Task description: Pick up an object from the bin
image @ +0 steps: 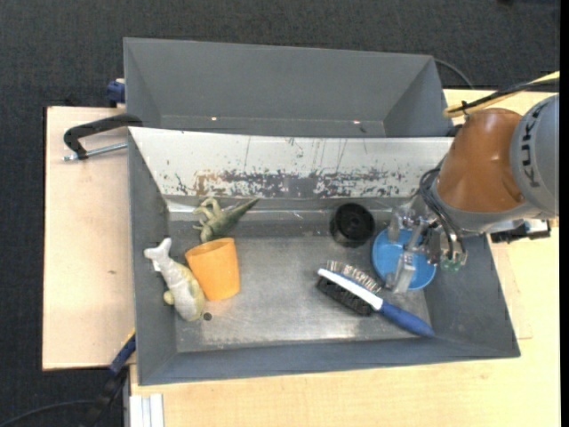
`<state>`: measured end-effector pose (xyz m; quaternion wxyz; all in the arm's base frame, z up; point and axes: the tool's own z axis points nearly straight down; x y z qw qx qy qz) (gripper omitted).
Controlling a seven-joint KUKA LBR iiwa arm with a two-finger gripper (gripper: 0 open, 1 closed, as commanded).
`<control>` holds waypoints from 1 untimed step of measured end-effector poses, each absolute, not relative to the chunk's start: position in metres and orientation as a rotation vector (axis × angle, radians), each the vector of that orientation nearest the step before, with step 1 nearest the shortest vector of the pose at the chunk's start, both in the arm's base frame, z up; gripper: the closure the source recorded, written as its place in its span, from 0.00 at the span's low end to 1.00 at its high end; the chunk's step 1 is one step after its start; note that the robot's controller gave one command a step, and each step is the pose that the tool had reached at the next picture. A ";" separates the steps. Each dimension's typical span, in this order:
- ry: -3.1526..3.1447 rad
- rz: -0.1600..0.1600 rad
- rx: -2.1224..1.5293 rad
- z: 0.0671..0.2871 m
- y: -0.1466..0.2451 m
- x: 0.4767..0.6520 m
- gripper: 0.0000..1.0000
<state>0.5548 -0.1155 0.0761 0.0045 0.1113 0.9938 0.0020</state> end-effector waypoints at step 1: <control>3.120 0.002 0.349 0.072 -0.116 0.552 1.00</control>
Offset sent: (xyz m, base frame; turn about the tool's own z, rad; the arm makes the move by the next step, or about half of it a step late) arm 0.0000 0.0000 0.0000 0.0000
